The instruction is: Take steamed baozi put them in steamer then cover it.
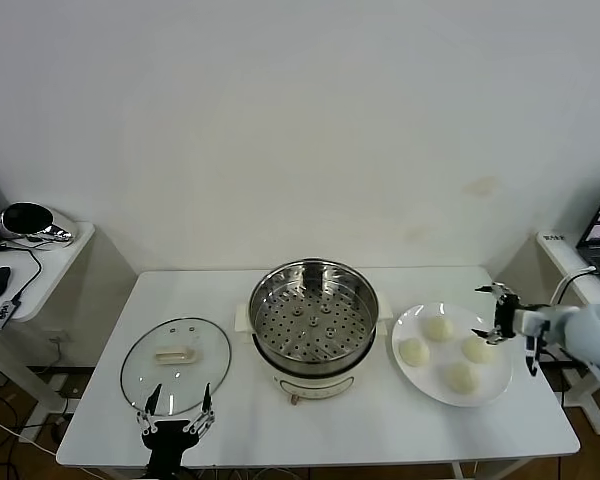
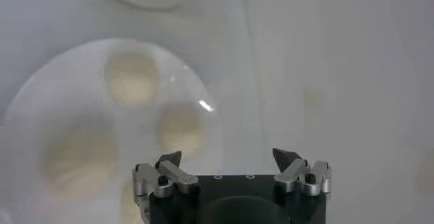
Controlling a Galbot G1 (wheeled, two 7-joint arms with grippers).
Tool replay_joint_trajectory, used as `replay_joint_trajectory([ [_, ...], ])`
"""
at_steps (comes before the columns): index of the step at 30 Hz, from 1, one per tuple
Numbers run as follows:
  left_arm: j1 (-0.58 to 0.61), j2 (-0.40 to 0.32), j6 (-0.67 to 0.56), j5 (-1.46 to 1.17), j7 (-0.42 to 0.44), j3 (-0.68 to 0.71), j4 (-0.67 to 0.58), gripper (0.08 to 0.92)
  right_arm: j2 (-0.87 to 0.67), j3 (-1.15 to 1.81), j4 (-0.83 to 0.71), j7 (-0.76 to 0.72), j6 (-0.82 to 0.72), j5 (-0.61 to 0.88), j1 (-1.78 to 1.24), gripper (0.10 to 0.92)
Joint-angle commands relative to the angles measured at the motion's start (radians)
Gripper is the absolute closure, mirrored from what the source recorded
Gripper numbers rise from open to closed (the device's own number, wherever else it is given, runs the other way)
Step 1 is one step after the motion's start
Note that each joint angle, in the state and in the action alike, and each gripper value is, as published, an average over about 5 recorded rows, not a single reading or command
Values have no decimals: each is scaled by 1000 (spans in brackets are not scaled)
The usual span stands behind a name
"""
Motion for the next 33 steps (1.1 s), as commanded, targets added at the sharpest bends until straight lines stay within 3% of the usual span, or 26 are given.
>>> replay_joint_trajectory([
  [1,0,1,-1,7,-2,0,5,177,-21,-356,-159,-159,-8,-7,349,203],
  [16,3,-4,-3,25,-2,-15,7,177,315,-530,-529,-235,123,-29,545,203],
  [33,-6,-1,-10,24,0,-29,19,177,394,-514,-621,-225,134,-132,488,204],
])
